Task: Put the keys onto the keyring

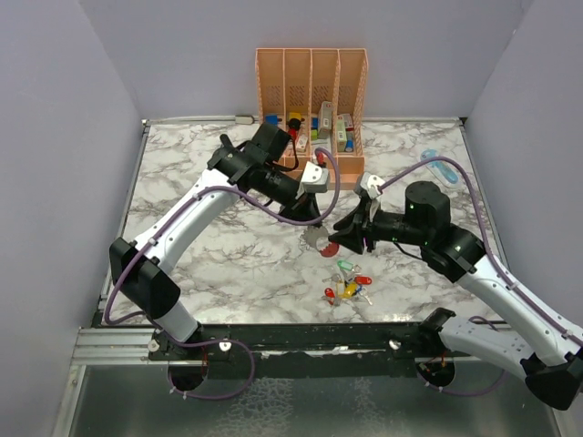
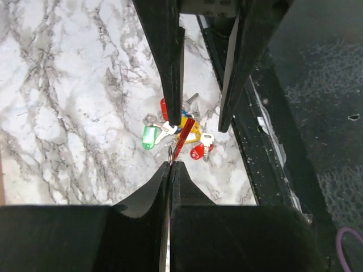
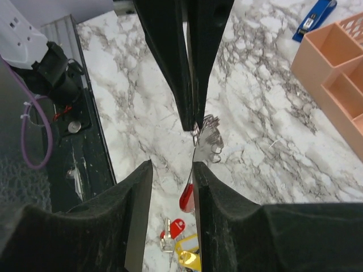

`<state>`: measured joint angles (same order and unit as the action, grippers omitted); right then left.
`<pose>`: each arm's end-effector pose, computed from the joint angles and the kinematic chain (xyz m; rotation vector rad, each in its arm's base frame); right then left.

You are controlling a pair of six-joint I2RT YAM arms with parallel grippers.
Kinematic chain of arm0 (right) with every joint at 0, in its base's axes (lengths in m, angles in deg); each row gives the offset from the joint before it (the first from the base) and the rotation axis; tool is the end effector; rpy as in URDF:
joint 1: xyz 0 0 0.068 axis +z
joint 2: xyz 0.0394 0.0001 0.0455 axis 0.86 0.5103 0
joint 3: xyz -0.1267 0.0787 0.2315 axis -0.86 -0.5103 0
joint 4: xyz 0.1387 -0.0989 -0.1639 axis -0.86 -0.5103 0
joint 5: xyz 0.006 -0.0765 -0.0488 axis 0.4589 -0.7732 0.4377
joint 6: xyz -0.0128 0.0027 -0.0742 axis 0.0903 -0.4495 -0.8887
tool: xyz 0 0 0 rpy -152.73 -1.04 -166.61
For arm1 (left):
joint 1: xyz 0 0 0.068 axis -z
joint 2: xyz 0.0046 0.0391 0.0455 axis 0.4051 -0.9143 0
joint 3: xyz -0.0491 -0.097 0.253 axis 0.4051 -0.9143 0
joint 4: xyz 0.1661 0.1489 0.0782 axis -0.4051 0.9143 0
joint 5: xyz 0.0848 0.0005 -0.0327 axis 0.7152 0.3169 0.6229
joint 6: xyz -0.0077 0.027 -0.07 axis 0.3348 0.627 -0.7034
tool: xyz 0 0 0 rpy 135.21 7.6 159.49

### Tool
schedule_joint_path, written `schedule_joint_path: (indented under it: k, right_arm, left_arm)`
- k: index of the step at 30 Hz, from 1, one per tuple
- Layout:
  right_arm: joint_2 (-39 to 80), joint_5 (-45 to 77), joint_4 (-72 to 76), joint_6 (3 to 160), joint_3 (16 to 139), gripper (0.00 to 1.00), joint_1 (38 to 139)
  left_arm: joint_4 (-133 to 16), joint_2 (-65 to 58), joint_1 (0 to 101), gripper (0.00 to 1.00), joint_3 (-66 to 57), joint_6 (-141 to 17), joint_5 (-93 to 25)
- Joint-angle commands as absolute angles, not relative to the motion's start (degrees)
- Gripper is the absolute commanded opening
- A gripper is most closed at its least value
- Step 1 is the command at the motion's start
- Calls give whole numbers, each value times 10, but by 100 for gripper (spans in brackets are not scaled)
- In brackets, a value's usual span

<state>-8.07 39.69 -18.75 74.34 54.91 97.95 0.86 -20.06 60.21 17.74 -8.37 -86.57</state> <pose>0.1313 0.1469 0.3450 -1.0112 1.7067 0.9555 0.2119 -0.2245 0.3637 1.7074 1.4447 -1.2482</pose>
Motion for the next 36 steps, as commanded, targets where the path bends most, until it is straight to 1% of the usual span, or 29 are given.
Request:
schedule_joint_path:
  k: [1,13,28,32,36]
  right_arm:
    - [-70,410,-229,723,541,34,982]
    - [-76,392,-209,699,533,31,982]
    - [-62,433,-196,707,533,25,982]
    - [-61,438,-185,710,528,21,982]
    - [-61,436,-181,714,521,10,982]
  left_arm:
    - [31,-206,625,0,212,-72,-807]
    - [112,-207,678,0,224,10,-819]
    - [92,-219,683,0,234,-12,-800]
    - [81,-222,683,0,235,-24,-802]
    - [79,-220,684,0,236,-26,-810]
